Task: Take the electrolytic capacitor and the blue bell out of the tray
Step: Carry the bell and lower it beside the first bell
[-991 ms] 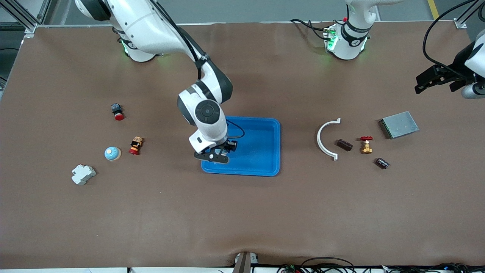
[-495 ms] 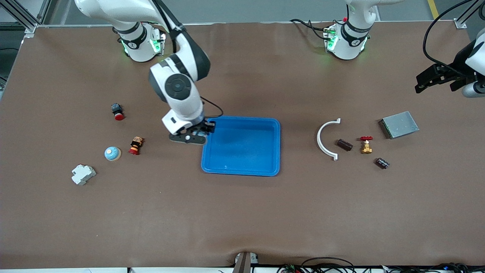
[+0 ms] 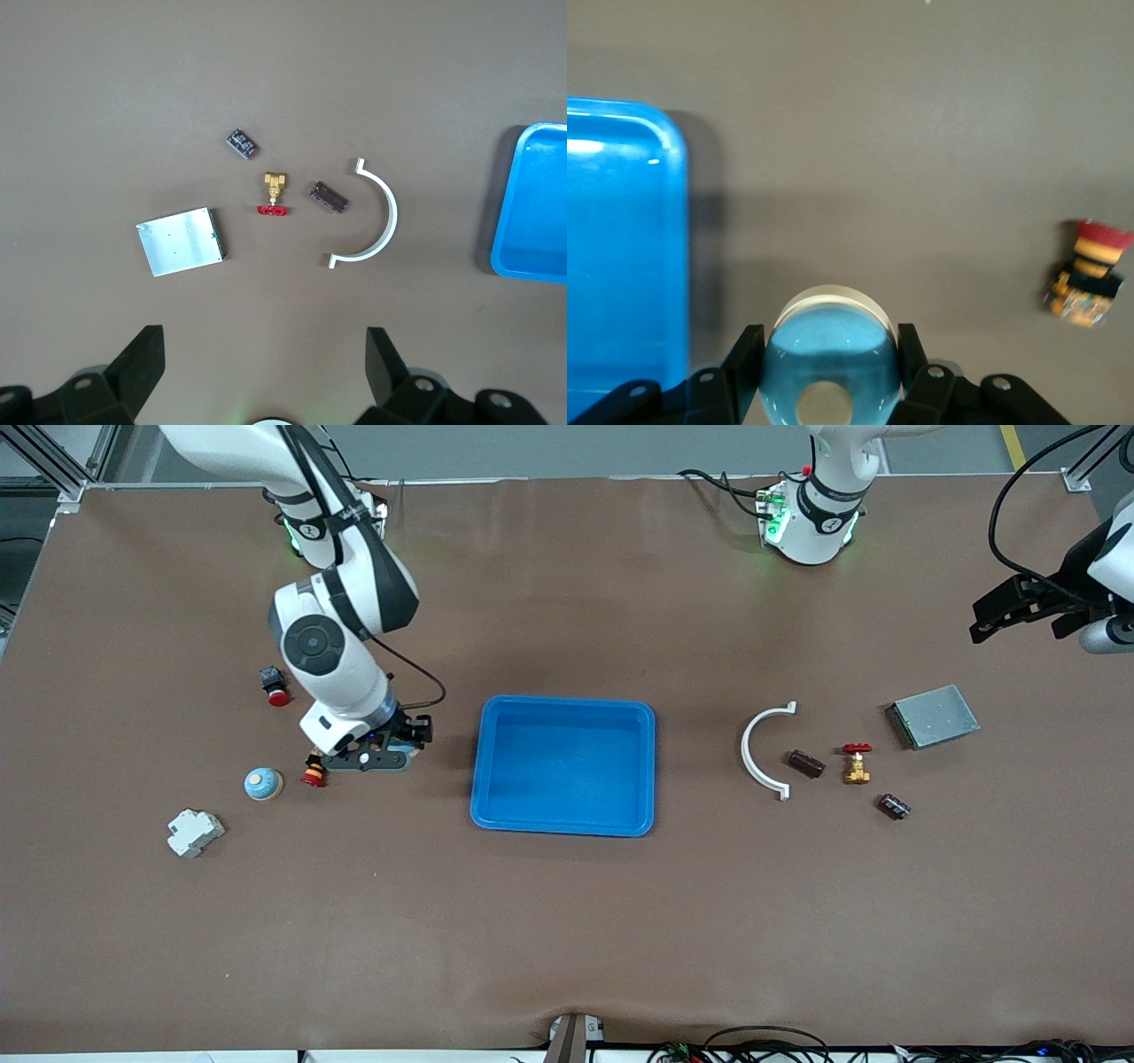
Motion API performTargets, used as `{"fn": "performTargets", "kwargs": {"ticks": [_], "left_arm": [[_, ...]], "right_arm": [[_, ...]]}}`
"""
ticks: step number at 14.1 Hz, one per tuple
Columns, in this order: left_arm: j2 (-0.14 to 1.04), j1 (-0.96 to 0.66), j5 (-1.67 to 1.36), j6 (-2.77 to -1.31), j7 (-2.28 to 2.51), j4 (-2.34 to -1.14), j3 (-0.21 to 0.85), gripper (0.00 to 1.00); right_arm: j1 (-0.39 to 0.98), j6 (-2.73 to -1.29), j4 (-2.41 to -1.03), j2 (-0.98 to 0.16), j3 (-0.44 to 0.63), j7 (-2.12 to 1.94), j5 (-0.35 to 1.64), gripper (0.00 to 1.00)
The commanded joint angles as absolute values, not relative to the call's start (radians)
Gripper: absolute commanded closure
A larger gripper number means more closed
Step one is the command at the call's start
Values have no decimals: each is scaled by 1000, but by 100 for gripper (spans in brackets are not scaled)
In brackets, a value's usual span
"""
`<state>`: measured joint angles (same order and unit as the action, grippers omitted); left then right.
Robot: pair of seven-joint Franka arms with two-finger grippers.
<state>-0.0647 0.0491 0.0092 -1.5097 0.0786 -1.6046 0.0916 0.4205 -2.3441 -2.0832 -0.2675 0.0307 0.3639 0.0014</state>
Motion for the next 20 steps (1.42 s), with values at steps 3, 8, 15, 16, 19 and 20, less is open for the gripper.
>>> {"fn": "performTargets", "kwargs": {"ticks": [3, 8, 15, 16, 19, 20], "left_arm": [[-74, 48, -2, -1490, 69, -1600, 92, 0], [-80, 49, -2, -1470, 63, -1601, 94, 0], [-80, 51, 2, -1479, 57, -1606, 92, 0], [-80, 51, 5, -1486, 55, -1608, 92, 0], [-80, 44, 12, -1493, 52, -1609, 95, 0], [-80, 44, 12, -1493, 51, -1609, 106, 0]], "right_arm": [[312, -2396, -2123, -256, 17, 198, 6, 89], [215, -2506, -2111, -354, 18, 48, 3, 89], [210, -2560, -2066, -457, 15, 57, 9, 89], [209, -2568, -2066, -468, 15, 58, 11, 89], [210, -2577, -2056, -494, 15, 58, 12, 89], [212, -2579, -2054, -495, 15, 58, 12, 88]]}}
